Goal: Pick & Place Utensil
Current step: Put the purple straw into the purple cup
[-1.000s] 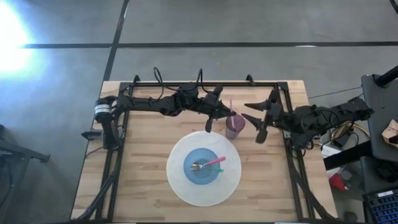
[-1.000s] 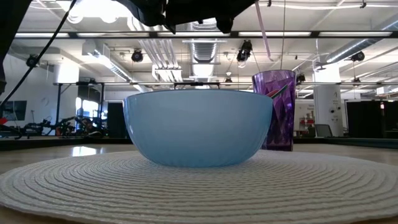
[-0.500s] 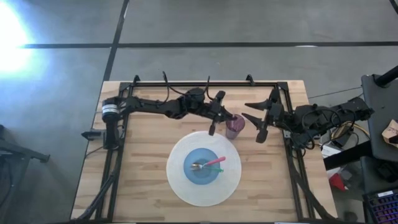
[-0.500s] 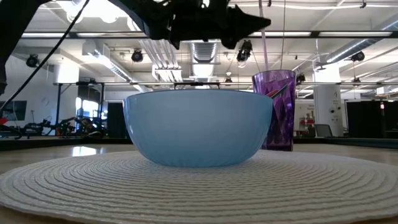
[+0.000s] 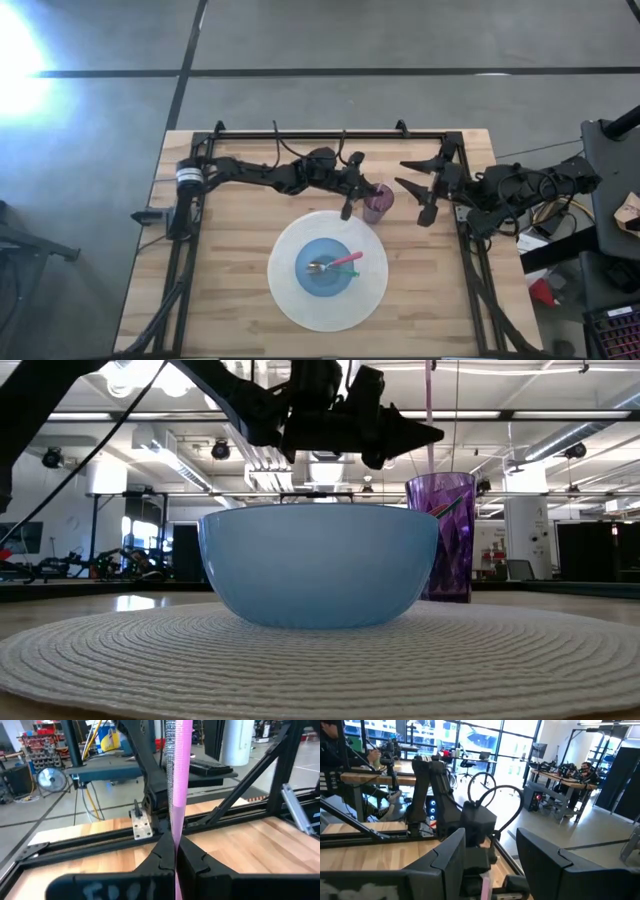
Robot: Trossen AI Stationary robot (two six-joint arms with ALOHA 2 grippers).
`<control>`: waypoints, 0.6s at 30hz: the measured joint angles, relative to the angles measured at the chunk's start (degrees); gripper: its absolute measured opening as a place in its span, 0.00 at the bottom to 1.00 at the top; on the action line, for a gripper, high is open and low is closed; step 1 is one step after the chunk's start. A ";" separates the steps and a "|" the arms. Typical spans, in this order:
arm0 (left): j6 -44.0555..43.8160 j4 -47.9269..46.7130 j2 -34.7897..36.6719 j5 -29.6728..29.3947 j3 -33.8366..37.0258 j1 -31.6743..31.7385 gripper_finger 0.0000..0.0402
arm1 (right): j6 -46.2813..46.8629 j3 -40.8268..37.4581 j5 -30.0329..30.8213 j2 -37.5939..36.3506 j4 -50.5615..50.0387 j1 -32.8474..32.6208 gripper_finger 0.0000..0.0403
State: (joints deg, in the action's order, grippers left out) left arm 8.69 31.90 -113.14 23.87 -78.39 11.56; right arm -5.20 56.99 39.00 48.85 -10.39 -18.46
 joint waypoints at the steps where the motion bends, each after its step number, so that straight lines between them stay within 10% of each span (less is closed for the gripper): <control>1: -0.05 0.00 -0.27 -0.45 0.00 0.02 0.00 | -0.01 0.00 0.00 -0.06 -0.05 0.00 0.43; 18: -5.14 -1.53 -2.60 -6.23 0.00 0.37 0.00 | 0.01 0.00 -0.04 0.01 -0.09 -0.01 0.42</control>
State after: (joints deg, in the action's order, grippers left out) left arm 3.55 30.37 -115.74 17.64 -78.39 11.92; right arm -5.19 56.99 38.96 48.86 -10.48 -18.47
